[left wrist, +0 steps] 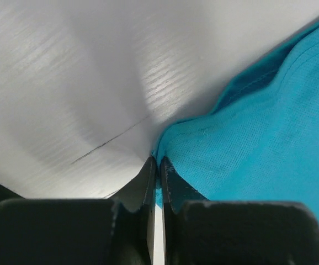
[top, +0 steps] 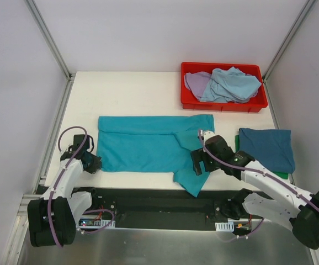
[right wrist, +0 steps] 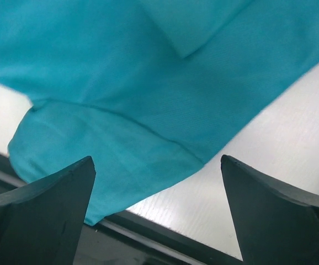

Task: Fold and stack the t-shirts
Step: Grap the side of the flattened tshirt closest away from the robot with both arms

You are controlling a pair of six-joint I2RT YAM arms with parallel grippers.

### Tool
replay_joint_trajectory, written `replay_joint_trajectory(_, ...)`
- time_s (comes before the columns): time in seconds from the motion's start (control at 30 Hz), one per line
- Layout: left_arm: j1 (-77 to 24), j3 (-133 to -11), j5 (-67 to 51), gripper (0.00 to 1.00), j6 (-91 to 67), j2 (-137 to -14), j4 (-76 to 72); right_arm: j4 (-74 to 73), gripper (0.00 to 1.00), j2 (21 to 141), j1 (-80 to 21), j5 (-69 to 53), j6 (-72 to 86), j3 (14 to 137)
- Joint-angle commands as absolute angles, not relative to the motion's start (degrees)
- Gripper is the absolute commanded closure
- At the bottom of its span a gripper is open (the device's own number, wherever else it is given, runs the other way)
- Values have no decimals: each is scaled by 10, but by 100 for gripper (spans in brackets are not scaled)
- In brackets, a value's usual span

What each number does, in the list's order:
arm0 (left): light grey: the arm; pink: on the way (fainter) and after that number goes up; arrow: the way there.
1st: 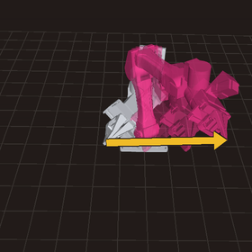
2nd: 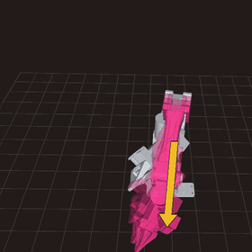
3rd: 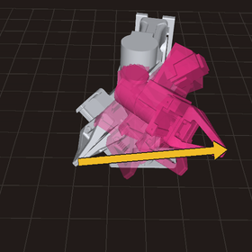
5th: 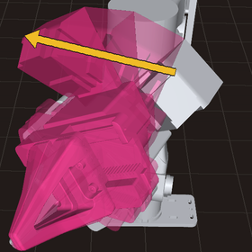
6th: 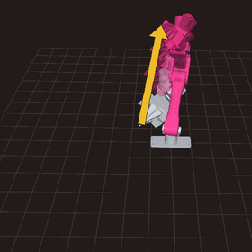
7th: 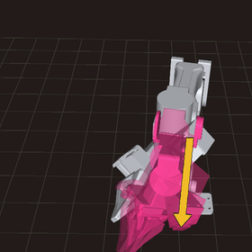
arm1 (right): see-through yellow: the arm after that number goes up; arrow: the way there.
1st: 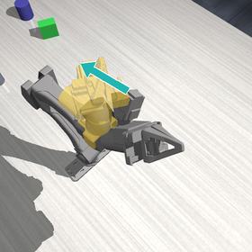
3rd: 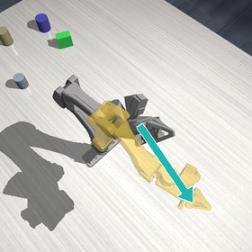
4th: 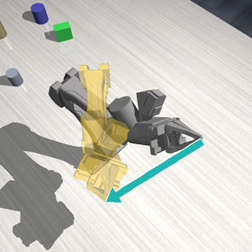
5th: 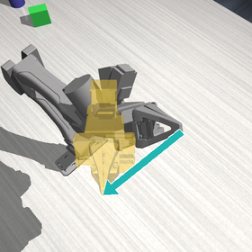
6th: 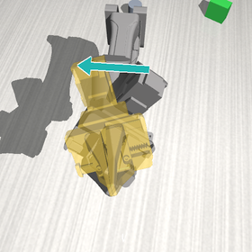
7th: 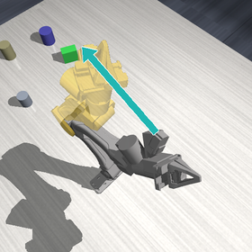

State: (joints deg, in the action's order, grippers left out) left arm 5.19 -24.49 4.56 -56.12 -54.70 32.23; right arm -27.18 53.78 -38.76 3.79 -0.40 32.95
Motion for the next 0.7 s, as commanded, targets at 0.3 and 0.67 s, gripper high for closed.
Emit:
replay_joint_trajectory(0.3, 46, -244, 61, 100, -531, -542, 306, -300, 21, 667, -608, -27, 22, 365)
replay_joint_trajectory(0.67, 46, -247, 61, 100, -527, -548, 307, -282, 41, 765, -640, 64, 74, 387)
